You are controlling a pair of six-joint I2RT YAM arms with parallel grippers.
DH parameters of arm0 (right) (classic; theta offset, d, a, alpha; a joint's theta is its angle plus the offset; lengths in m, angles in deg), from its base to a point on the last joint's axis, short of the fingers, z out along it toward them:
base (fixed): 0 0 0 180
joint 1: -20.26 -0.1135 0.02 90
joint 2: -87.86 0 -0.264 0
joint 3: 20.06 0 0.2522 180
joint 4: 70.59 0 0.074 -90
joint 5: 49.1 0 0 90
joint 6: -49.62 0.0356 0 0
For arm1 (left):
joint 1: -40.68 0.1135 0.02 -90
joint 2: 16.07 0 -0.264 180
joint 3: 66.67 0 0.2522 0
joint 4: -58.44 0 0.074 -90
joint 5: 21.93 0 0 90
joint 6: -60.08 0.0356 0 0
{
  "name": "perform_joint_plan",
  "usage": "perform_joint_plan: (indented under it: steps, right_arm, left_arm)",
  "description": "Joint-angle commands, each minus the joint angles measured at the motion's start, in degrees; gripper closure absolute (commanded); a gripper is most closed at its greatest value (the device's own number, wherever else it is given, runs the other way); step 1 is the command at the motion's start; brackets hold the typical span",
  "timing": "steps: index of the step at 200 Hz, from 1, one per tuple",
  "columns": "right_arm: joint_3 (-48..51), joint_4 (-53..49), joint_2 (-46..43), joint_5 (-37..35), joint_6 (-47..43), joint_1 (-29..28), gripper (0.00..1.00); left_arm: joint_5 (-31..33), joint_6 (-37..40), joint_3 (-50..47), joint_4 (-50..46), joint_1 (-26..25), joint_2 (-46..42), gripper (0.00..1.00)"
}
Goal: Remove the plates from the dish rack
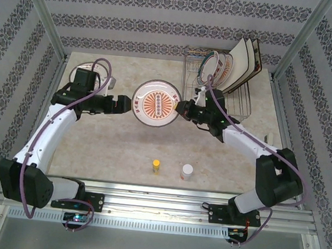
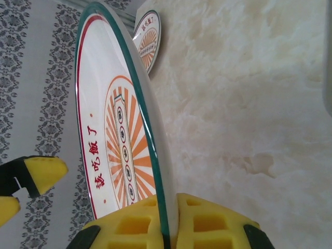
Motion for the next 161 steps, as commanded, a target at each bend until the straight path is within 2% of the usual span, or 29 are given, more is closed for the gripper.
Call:
perform_joint_plan:
  steps: [1,25,68,86,98,109,119,129,141,161]
  right_arm:
    - [-4.6,6.7,0.5,4.0,1.6,-1.6,1.00]
    - [-4.4,9.7,1.2,4.0,3.4,-2.8,1.00]
    - [-4.2,11.9,2.0,3.5,4.9,-4.1,1.00]
    - [-4.3,11.9,2.2,3.2,5.0,-4.5,1.00]
    - [-4.5,11.8,2.1,3.0,5.0,-4.5,1.00]
    - [-5.0,11.3,2.2,3.1,4.9,-4.5,1.00]
    - [-5.5,10.9,2.3,3.2,4.7,-4.5,1.00]
    - [-5.9,10.6,2.5,3.2,4.6,-4.5,1.00]
    - [-6.4,10.5,2.6,3.3,4.6,-4.5,1.00]
    - [-6.9,10.0,2.9,3.2,4.5,-4.6,1.00]
  left_arm:
    - [-8.5,-5.8,-2.7,10.3,-0.3,-0.6,0.00]
    - [-10.7,-8.8,-5.4,15.6,0.2,-0.2,0.00]
    - [-12.5,-12.6,-7.3,23.6,1.6,1.6,0.12]
    - [-13.8,-14.6,-8.0,27.1,2.1,2.1,0.24]
    - [-14.6,-15.4,-8.4,28.4,2.2,2.6,0.40]
    - [-14.9,-15.5,-8.8,28.7,2.3,3.0,0.49]
    - [-14.9,-15.6,-9.3,29.1,2.4,3.1,0.64]
    - [-14.9,-15.5,-9.7,29.2,2.5,3.2,0.69]
    - [-14.9,-15.5,-10.3,29.4,2.7,3.2,0.84]
    - [-15.1,-15.5,-10.6,29.5,3.0,3.4,1.00]
